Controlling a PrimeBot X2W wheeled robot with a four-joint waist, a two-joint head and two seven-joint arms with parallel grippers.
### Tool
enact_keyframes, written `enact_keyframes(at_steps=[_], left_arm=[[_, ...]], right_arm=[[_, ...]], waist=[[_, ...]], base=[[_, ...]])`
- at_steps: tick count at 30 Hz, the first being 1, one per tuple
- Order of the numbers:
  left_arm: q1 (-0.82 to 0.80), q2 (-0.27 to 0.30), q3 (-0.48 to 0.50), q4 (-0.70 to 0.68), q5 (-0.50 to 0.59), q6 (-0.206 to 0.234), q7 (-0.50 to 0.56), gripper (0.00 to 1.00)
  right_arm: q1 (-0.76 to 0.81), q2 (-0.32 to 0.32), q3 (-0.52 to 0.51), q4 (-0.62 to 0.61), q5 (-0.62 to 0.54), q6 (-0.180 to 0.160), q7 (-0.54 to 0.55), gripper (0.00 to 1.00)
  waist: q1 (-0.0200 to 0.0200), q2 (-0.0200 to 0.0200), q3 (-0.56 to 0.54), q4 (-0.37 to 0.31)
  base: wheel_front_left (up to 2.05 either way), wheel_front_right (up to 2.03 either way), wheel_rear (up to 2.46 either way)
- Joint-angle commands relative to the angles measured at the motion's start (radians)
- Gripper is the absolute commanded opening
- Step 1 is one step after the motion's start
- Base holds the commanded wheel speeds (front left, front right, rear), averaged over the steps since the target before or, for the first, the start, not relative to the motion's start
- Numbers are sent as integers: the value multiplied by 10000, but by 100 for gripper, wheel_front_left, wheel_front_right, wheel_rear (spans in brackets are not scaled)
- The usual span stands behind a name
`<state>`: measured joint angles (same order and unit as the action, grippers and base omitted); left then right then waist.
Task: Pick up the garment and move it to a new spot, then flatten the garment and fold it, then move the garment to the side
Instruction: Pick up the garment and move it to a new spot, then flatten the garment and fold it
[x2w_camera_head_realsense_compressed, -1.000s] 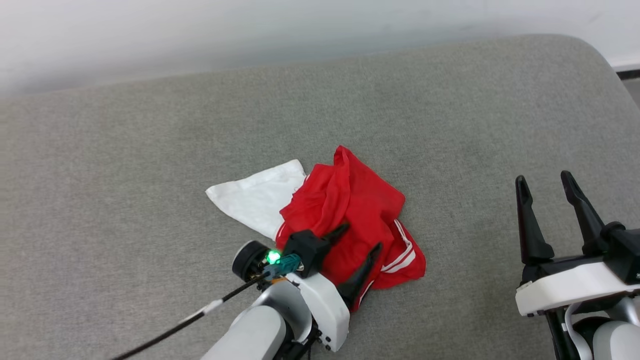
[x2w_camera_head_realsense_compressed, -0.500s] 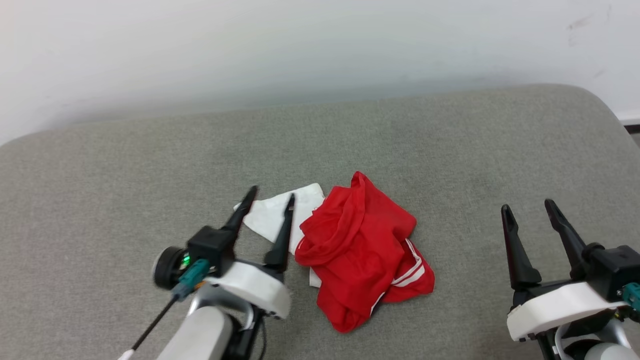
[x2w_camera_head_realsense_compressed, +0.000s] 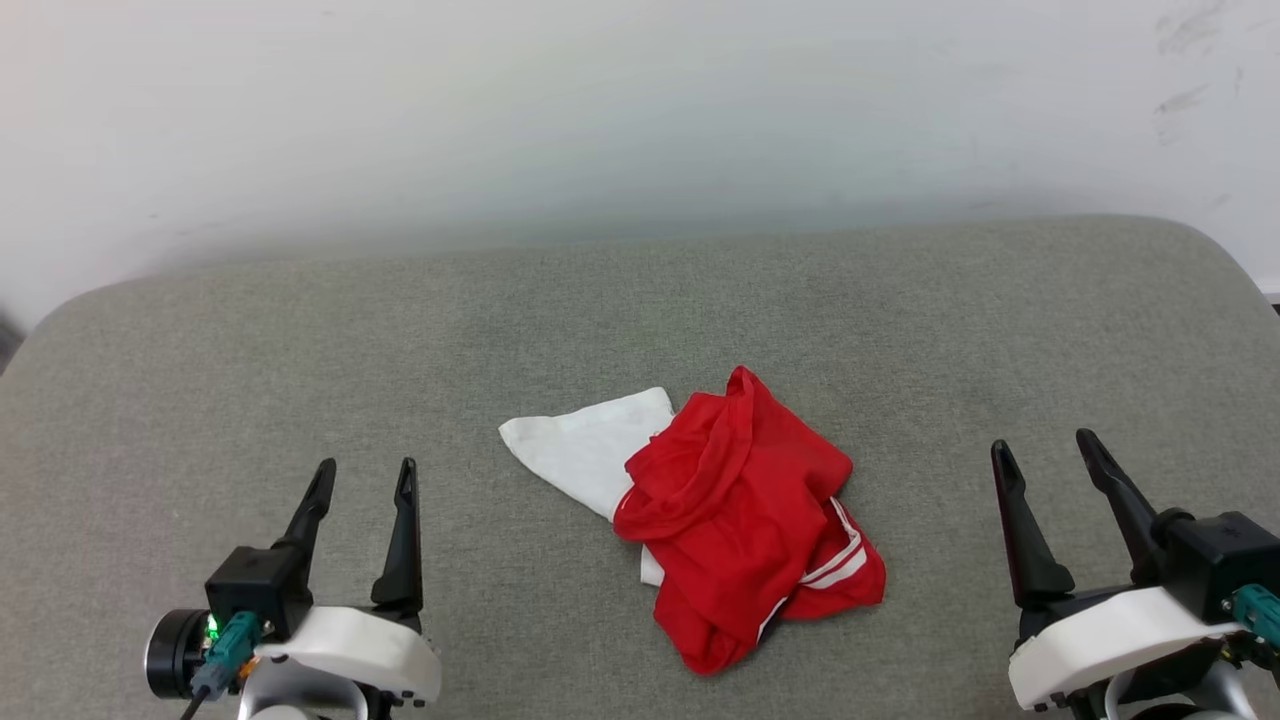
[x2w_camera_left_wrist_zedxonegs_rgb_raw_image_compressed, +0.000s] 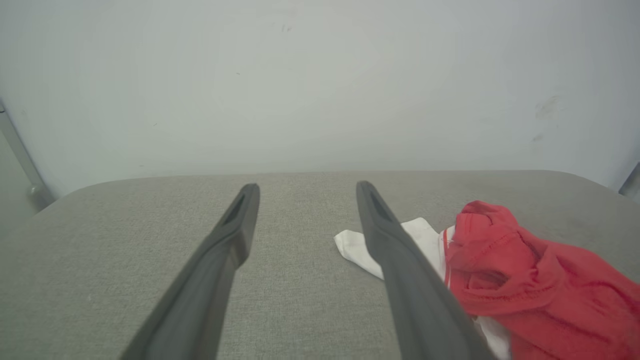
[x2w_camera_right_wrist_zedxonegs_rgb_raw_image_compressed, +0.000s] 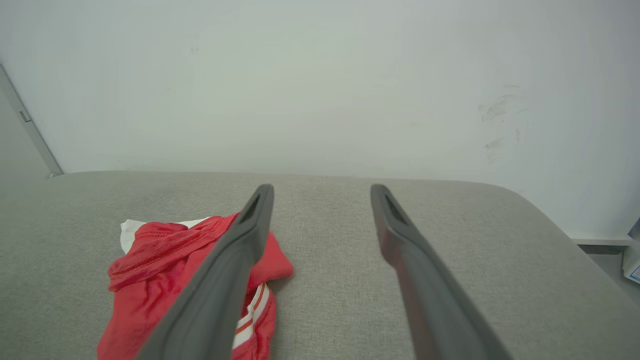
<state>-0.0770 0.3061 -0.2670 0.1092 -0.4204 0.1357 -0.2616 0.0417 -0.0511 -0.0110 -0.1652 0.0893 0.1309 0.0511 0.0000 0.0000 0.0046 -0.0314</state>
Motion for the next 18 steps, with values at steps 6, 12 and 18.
enact_keyframes(at_steps=[6, 12, 18], left_arm=[[400, 89, -98, -472, 140, 72, -32, 100], [413, 85, -151, -641, 100, 113, 15, 100], [79, 55, -207, -926, 193, 95, 1, 100]], right_arm=[[202, 10, -55, -28, 212, -3, -1, 100], [147, 10, -56, -12, 247, -3, 14, 100], [-26, 13, 368, 124, 804, -2, 639, 100]], waist=[[0, 0, -19, 58], [0, 0, 49, 83], [0, 0, 412, 409]], base=[[0, 0, 0], [0, 0, 0], [0, 0, 0]])
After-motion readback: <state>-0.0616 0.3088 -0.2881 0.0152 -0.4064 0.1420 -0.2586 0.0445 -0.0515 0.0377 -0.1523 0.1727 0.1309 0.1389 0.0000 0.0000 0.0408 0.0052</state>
